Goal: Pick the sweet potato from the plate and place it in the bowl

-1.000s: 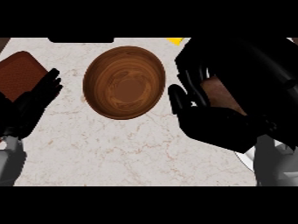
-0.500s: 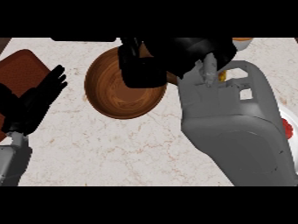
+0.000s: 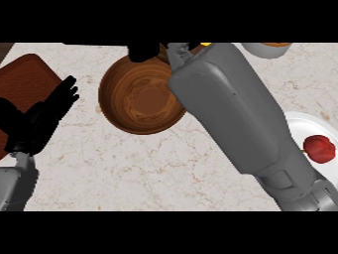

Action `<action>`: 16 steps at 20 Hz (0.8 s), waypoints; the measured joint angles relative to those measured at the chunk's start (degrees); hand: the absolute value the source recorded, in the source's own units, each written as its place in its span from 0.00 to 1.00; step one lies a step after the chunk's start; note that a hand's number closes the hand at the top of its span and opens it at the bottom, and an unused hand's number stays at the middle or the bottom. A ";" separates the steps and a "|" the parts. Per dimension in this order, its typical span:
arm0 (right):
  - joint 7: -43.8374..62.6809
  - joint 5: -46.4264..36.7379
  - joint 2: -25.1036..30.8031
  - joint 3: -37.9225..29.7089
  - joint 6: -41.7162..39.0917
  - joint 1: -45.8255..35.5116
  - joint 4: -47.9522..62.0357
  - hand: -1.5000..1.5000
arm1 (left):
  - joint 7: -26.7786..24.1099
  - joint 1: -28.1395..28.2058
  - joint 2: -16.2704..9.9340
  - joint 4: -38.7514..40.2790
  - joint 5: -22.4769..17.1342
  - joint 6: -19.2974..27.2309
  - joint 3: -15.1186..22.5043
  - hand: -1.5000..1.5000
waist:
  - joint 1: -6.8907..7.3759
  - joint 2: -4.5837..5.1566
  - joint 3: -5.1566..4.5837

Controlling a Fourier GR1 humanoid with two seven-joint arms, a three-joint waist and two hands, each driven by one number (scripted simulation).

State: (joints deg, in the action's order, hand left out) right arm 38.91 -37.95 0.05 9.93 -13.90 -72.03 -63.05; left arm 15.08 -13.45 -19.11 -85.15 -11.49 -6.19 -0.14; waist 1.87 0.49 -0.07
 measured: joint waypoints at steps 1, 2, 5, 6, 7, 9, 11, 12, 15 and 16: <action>-1.27 0.37 -0.01 0.41 1.83 -0.64 2.96 1.00 | 0.14 0.07 0.19 -0.29 0.20 0.02 0.24 0.50 | 0.21 0.04 0.00; -2.84 0.98 -0.01 0.46 3.51 -1.06 5.92 1.00 | 0.16 -0.07 0.35 -0.39 0.31 0.00 0.40 0.50 | 0.54 0.15 -0.01; -7.30 3.72 -0.04 0.91 7.77 -2.65 14.02 1.00 | -0.69 -0.89 0.51 0.97 0.41 -0.57 0.22 0.50 | 1.28 0.44 -0.03; -9.09 4.19 -0.04 0.84 8.70 -3.35 16.79 1.00 | -0.52 -1.10 0.60 0.75 0.42 -0.59 0.26 0.50 | 1.48 0.51 -0.04; -10.45 5.13 -0.04 1.10 9.55 -4.04 19.29 1.00 | -0.62 -1.37 0.77 0.85 0.49 -0.57 0.29 0.50 | 1.72 0.56 -0.04; -13.55 6.64 -0.04 1.98 12.16 -4.07 23.71 1.00 | -0.53 -1.22 0.81 0.54 0.53 -0.95 0.53 0.50 | 2.37 0.70 -0.04; -14.55 9.51 -0.05 1.65 13.68 -4.95 27.07 1.00 | -0.24 -1.62 1.19 0.32 0.62 -1.02 0.94 0.50 | 3.01 0.83 -0.05; -14.84 11.25 -0.04 0.98 14.63 -4.69 28.42 1.00 | -0.16 -2.15 1.04 0.59 0.55 -1.30 0.88 0.50 | 3.46 1.02 -0.06; -15.96 16.57 -0.04 -1.07 16.96 -4.39 32.06 0.00 | 0.27 -3.52 1.62 0.83 1.04 -1.26 1.68 0.50 | 4.39 1.35 -0.04; -16.66 18.18 -0.05 -1.90 17.80 -4.44 33.08 0.00 | 0.22 -3.94 1.59 1.24 0.98 -1.48 1.63 0.50 | 4.66 1.51 -0.04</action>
State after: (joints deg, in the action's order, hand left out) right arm 22.25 -19.78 0.00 8.03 3.90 -76.47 -29.97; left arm 15.29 -17.39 -17.52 -83.91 -10.51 -7.67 1.48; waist 6.53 2.00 -0.10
